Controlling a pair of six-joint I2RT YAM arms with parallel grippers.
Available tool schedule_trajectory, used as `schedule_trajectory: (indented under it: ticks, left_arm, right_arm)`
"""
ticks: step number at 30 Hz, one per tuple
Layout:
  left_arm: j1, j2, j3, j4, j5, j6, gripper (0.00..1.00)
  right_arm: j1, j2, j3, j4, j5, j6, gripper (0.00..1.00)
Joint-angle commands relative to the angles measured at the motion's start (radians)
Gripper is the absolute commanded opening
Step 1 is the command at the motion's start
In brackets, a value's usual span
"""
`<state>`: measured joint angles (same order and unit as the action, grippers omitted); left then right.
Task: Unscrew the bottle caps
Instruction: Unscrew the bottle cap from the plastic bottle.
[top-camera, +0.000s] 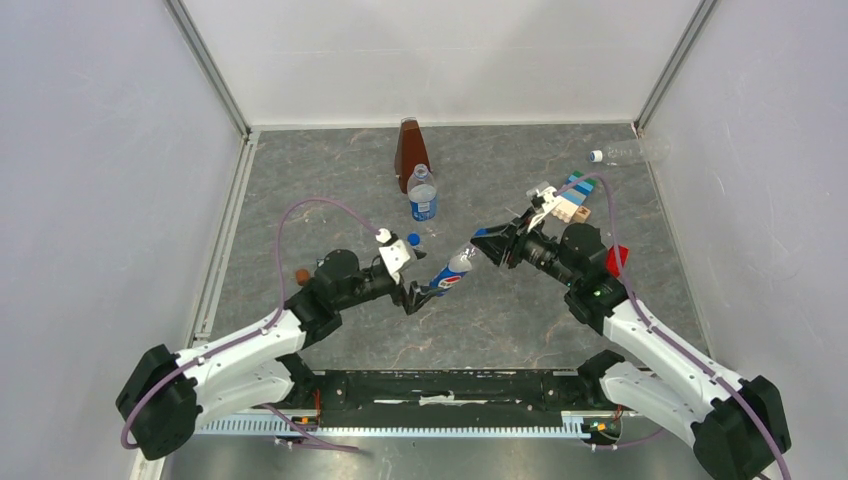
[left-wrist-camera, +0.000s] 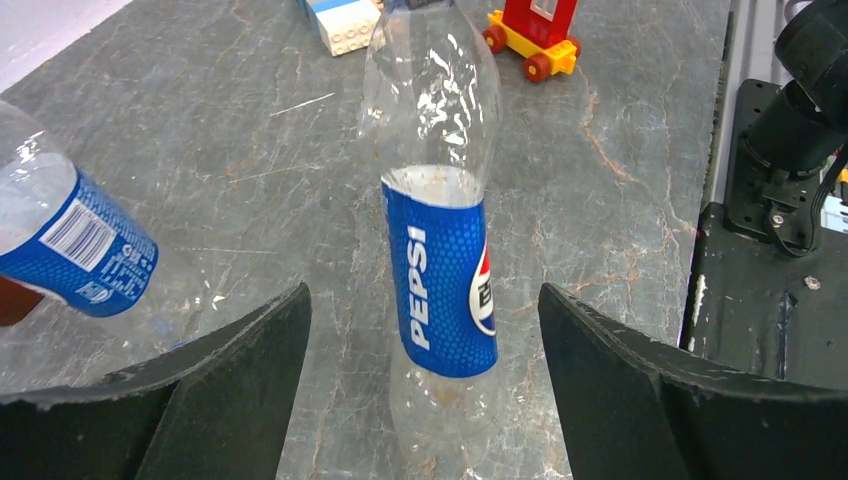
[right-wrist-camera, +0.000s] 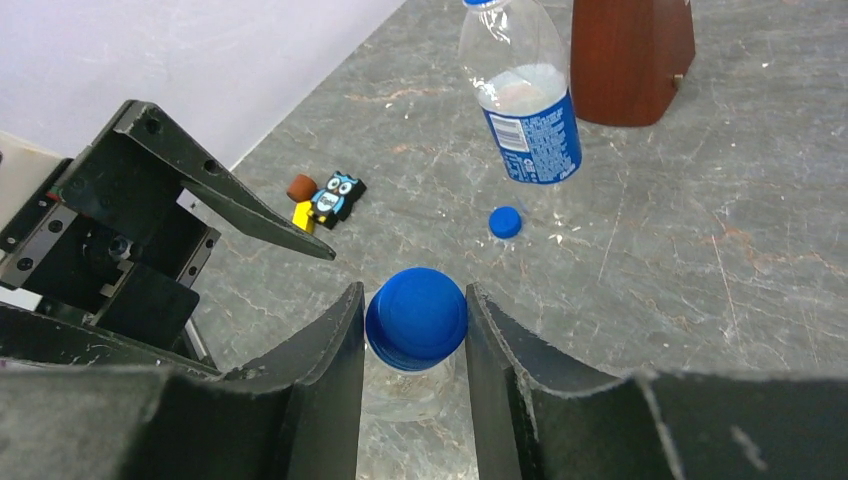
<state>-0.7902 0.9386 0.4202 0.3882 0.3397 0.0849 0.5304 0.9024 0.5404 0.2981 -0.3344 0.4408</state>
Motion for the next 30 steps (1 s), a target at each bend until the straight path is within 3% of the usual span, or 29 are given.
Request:
schedule_trajectory:
  ticks: [1,15,21,27,30]
  left_arm:
    - [-0.02,0.052,0.061,0.012,0.016,0.003,0.88]
    - [-0.171,0.224,0.13,0.055,-0.238,0.054,0.83]
    - [-0.196,0.236,0.129,0.077,-0.322,0.062,0.68]
    - [-0.196,0.235,0.109,0.076,-0.421,0.073,0.69]
    - [-0.196,0.233,0.104,0.086,-0.418,0.076,0.62]
  right_arm:
    - [0.027,0.006,0.063,-0.018,0.06,-0.043,0.0]
    - [0.055,0.043,0.03,0.113,0.035,0.07,0.0]
    - [0.059,0.066,0.045,0.123,-0.057,0.057,0.01]
    - [0.059,0.082,0.061,0.106,-0.104,0.036,0.01]
    - [0.058,0.085,0.061,0.105,-0.105,0.032,0.01]
